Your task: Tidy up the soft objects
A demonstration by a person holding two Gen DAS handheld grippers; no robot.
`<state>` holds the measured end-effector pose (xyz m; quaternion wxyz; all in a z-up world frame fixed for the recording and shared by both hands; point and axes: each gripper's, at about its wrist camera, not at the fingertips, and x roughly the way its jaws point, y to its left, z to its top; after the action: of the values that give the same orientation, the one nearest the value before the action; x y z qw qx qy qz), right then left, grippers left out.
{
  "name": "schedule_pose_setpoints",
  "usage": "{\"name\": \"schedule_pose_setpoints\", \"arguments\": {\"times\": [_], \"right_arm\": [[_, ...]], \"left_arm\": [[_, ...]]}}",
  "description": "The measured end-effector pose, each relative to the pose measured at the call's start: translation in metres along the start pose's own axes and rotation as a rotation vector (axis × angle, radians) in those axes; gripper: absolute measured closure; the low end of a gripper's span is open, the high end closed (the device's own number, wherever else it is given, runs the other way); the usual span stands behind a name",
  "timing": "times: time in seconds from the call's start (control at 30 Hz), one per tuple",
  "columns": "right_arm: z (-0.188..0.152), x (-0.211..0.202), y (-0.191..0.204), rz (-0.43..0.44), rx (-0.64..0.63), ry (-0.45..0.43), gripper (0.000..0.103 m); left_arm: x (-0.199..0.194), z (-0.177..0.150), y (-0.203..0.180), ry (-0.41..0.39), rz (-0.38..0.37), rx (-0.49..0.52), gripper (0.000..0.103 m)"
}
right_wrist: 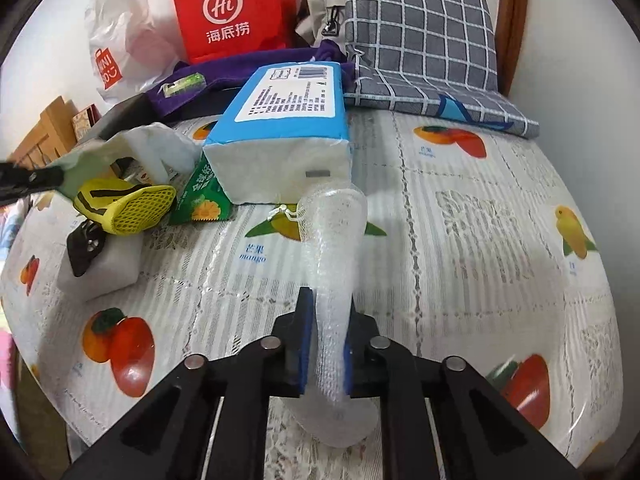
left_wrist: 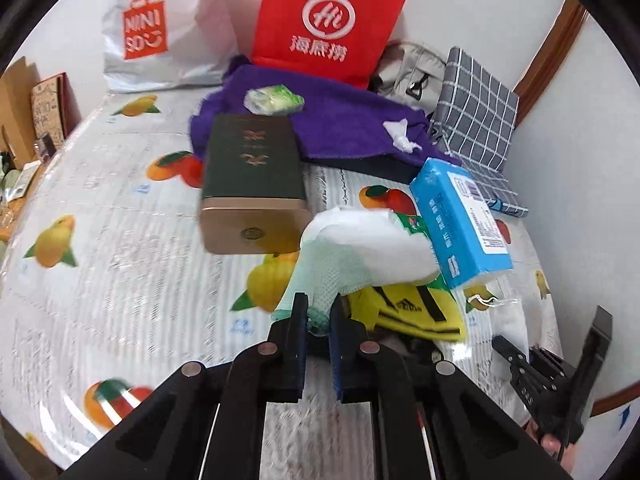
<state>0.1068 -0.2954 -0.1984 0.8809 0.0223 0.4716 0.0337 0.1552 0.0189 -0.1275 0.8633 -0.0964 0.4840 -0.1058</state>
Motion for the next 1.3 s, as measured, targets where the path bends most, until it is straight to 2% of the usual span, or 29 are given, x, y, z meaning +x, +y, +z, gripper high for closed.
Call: {"name": "schedule_pose_setpoints", "arguments": {"times": [0.23,0.37,0.53,0.87,1.3], "right_arm": [[-0.002,-0.013,0.005,0.009,0.011,-0.003,0.098],[-0.002,-0.024,0.010,0.014,0.013,-0.016,0.098],[0.002,-0.042,0.015,0.025,0.018,-0.044,0.098],[0.019,-0.073,0.013,0.046,0.042,-0.093,0.098],[0.055,-0.091,0.008,0.057,0.035,-0.143,0.098]], "left_arm": [[-0.045,-0.020,0.031,-0.061,0.044,-0.026,0.093],[-0.063,-0.028,0.056,-0.093,0.038,-0.089,0.093],[-0.084,-0.031,0.064,-0.140,0.026,-0.098,0.093],[-0.106,-0.013,0.050,-0.199,-0.032,-0.067,0.093],[-0.116,0.024,0.024,-0.250,-0.054,-0.024,0.093]]}}
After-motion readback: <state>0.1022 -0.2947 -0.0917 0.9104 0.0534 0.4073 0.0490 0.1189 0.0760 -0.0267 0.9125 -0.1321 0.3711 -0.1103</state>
